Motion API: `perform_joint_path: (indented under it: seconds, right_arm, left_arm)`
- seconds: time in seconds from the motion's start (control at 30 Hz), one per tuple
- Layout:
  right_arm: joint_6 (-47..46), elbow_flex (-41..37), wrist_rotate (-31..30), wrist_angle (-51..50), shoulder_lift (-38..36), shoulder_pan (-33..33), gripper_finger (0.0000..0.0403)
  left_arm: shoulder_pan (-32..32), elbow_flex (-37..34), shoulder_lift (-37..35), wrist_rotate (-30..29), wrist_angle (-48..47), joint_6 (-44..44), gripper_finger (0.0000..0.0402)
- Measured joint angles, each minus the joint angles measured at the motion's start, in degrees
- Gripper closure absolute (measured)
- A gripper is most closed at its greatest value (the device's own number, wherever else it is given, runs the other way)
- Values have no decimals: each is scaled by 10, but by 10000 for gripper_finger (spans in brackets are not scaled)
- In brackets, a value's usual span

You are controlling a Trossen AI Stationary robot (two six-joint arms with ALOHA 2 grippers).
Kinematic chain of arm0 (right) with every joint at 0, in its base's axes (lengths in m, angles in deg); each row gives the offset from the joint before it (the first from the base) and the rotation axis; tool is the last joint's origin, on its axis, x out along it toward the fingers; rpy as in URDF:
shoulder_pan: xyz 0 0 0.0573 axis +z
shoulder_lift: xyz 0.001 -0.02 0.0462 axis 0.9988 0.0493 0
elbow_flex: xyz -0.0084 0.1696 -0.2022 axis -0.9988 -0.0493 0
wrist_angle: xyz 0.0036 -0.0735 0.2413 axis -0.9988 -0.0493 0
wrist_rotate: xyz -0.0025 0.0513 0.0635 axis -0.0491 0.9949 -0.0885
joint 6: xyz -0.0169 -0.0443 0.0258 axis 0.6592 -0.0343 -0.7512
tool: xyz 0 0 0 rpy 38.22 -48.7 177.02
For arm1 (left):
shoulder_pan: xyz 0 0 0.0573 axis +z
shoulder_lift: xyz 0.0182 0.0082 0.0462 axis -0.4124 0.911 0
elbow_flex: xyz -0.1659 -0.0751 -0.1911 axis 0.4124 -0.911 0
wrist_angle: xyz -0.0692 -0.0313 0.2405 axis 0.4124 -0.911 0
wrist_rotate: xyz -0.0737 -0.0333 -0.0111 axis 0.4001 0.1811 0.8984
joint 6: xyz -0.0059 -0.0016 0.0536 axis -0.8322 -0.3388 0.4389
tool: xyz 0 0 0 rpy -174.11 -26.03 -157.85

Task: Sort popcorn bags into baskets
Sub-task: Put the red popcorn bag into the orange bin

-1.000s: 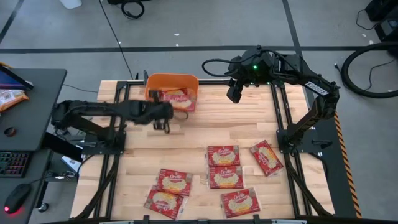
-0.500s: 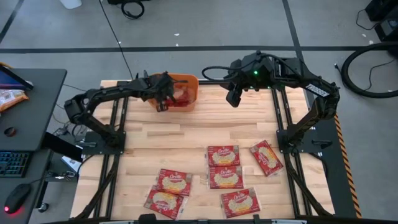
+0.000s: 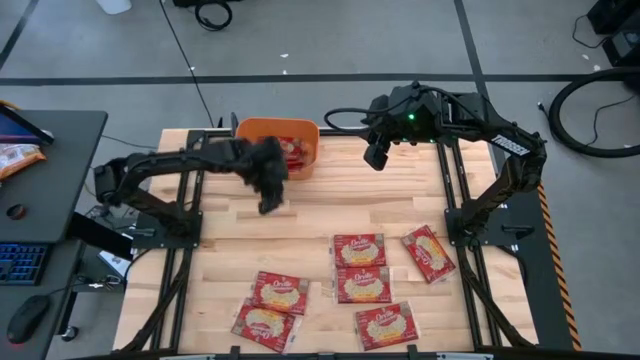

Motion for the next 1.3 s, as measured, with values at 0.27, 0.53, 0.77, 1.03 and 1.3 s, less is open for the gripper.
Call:
perform_joint_path:
  seconds: [0.27,0.53,0.77,1.03,1.3]
  right_arm:
    - [17,0,0,-2,0,-1,248]
    - [58,0,0,-2,0,-2,248]
    - [74,0,17,-4,0,-7,248]
    - [88,0,20,-4,0,-7,248]
    - [90,0,20,-8,0,-7,248]
  left_arm:
    - [-220,0,11,27,17,-134,250]
    - [-443,0,13,-190,73,-282,214]
    - [-544,0,66,-264,102,-344,168]
    - [-602,27,163,-300,111,-352,181]
    - [-609,116,256,-371,25,-310,193]
